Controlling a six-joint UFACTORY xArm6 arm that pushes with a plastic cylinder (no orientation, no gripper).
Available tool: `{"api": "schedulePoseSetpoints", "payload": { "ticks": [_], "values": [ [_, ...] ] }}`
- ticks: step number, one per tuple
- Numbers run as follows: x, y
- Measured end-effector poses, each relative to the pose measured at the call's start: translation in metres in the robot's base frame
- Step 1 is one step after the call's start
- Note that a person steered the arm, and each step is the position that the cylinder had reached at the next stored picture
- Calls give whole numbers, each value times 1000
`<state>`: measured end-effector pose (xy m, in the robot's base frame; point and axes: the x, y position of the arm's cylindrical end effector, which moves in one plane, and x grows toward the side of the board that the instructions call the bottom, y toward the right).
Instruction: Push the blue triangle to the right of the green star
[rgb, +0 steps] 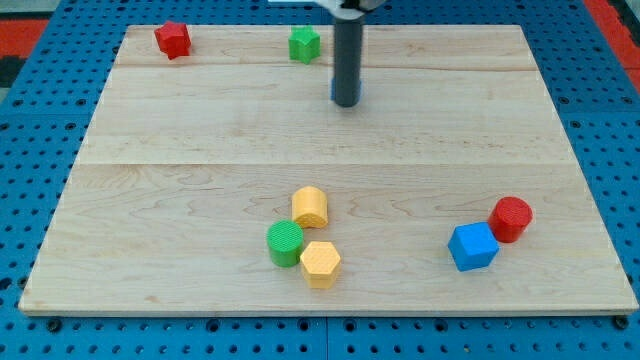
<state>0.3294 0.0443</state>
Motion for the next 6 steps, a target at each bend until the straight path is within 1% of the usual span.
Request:
{"api": "schedulePoseSetpoints", "payload": {
  "ticks": [2,4,5,6],
  "values": [
    [-40,-68],
    [-40,50],
    [-61,55],
    [-65,55]
  ]
}}
